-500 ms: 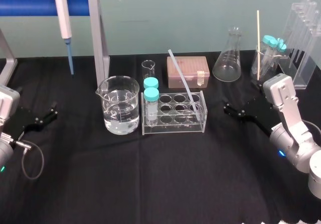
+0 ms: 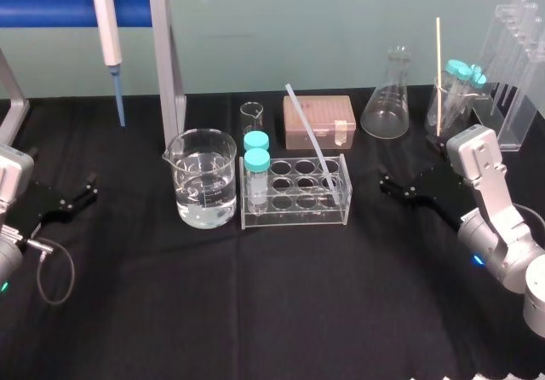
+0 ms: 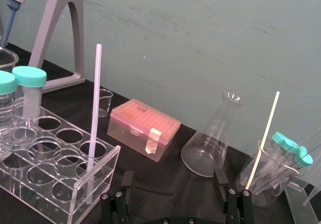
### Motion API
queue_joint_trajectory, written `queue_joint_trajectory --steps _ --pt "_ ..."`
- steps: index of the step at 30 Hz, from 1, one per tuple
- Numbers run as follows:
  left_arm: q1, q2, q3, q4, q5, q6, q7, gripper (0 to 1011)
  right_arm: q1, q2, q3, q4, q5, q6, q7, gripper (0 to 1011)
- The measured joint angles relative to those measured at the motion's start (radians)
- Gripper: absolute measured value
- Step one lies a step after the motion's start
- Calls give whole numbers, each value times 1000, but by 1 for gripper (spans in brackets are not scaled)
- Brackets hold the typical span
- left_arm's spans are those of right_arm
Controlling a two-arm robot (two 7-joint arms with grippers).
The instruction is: Pick up the stirring rod with one hand, then place it down.
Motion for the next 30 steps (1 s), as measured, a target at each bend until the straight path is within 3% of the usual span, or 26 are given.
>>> queue_joint_trajectory --steps 30 --pt "0 0 0 0 0 0 0 1000 0 0 0 0 0 0 0 1000"
